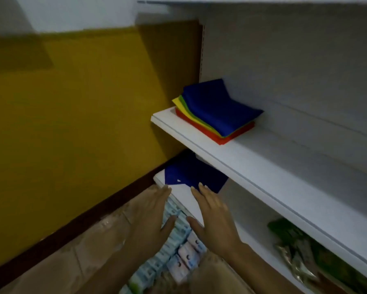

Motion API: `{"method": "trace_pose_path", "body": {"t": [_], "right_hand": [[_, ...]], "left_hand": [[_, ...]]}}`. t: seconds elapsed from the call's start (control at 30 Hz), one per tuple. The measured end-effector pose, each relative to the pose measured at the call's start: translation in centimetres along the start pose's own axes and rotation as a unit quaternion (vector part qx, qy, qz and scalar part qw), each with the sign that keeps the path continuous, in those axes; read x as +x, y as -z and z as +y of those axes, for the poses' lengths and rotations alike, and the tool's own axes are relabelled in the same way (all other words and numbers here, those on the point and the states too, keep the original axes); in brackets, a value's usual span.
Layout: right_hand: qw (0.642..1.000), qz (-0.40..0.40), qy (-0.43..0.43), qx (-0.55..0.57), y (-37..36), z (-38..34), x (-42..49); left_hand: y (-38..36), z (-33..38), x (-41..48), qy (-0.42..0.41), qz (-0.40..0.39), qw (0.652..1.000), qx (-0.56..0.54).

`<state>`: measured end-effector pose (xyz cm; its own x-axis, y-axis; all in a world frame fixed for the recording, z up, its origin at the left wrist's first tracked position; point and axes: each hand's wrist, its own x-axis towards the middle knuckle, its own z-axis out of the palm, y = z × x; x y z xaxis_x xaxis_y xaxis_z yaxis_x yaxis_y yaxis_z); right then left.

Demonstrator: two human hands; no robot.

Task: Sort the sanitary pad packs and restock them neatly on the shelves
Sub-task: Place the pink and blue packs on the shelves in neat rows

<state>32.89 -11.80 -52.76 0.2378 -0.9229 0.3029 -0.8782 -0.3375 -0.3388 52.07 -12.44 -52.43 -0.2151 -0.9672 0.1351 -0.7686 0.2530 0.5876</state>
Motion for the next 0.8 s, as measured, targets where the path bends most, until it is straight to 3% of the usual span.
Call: {"method": "trace_pose_path", "body": {"t": [0.07, 0.2, 0.27, 0.33, 0.47, 0.67, 0.8], "right_hand": [[1.0, -0.028, 0.002, 0.004, -8.7, 2.3, -0.5], [0.989, -0.145, -0.006, 0.004, -24.3, 5.9, -3.3], [0.967, -0.253, -0.028, -0.011, -30.2, 7.5, -5.0], [0.95, -0.307, -0.058, -0.024, -34.4, 8.4, -6.5], [0.924, -0.372, -0.067, -0.046, -38.9, 9.8, -8.6], [0.927, -0.365, -0.03, -0.082, -41.3, 11.1, -9.2], [0.891, -0.428, -0.031, -0.148, -42.0, 12.9, -11.4]], "left_hand": [[-5.7, -5.7, -1.1, 0.069, 0.016, 0.997, -0.029], [-16.4, -17.0, -3.9, 0.056, -0.047, 0.997, -0.001], [-20.9, -21.0, -5.1, 0.066, -0.072, 0.995, 0.01], [-24.2, -23.5, -5.9, 0.071, -0.092, 0.993, -0.006], [-29.2, -27.7, -6.4, 0.078, -0.101, 0.991, -0.029], [-33.5, -28.6, -7.2, 0.086, -0.121, 0.987, -0.069], [-36.4, -29.7, -8.2, 0.062, -0.136, 0.986, -0.072]]}}
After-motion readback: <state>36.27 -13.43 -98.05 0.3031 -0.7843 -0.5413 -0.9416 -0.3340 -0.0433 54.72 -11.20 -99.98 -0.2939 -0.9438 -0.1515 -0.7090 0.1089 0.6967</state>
